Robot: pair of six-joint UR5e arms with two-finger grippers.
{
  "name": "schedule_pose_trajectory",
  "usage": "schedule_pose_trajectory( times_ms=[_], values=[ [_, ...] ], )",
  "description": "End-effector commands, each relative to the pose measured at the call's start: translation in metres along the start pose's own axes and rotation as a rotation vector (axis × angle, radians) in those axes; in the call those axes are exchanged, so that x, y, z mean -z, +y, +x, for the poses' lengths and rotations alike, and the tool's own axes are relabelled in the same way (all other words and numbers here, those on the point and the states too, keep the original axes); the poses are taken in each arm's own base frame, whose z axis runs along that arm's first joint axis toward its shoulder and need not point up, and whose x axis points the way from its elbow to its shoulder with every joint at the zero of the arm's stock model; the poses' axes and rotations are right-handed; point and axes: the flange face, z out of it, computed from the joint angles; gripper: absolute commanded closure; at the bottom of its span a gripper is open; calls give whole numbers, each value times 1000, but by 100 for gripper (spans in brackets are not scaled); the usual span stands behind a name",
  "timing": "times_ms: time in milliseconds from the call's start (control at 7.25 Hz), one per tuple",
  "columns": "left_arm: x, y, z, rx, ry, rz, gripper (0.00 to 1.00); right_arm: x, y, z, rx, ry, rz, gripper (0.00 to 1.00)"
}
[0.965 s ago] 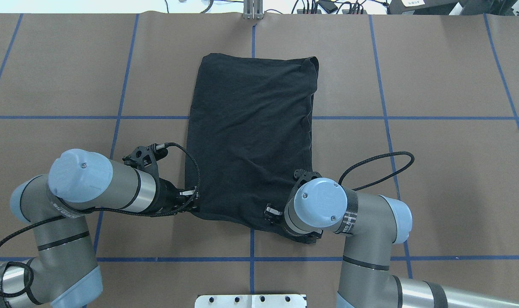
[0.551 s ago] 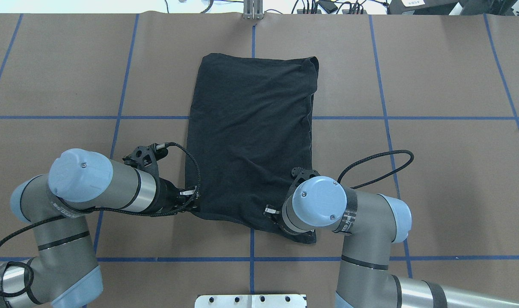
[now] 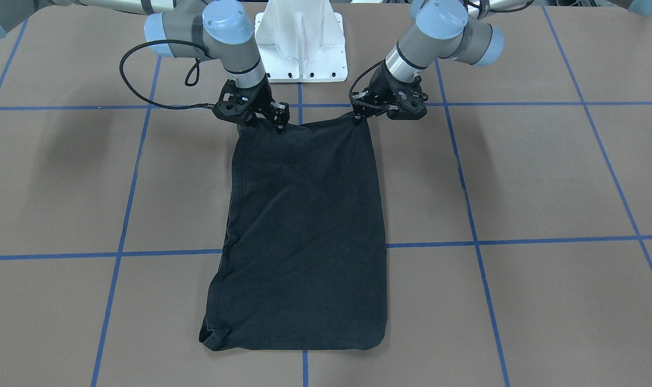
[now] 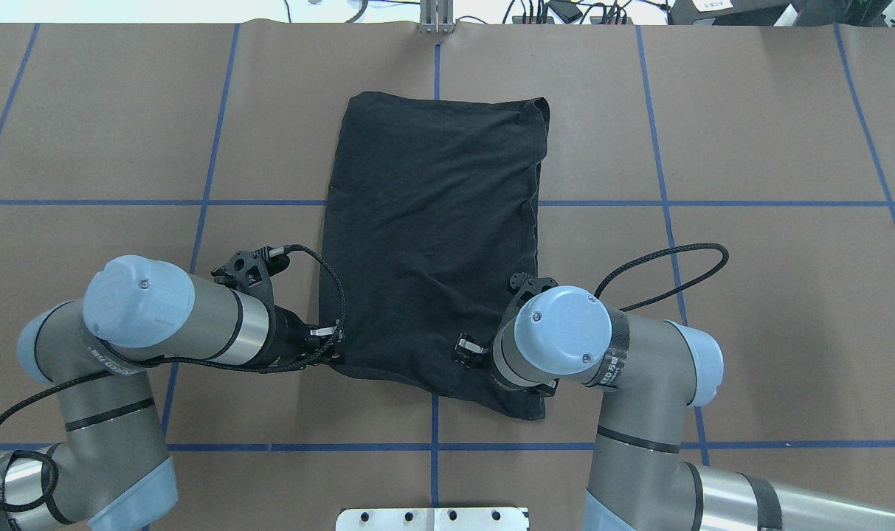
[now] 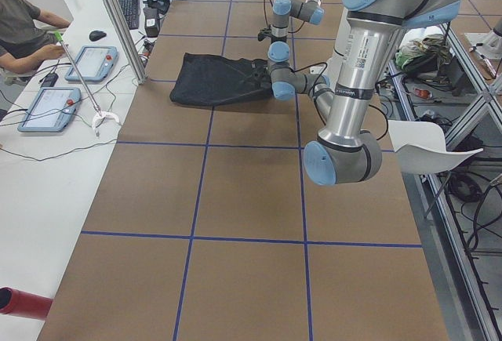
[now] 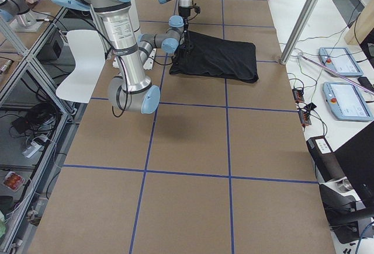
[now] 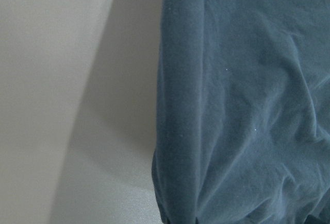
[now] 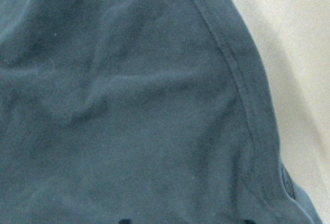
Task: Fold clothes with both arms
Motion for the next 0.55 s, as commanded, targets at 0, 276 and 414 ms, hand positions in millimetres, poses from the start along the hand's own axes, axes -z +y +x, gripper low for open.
schedule_pose_trajectory(
  times_ms=[0,276,414],
  values=[
    [0,0,1,0,0,0,100,-5,-5,11,-6,18,7,0],
    [1,0,1,-1,2,0,100,-8,-7,16,-9,29,7,0],
    [0,1,1,-1,2,0,100,-9,-11,19,-13,33,12,0]
  ],
)
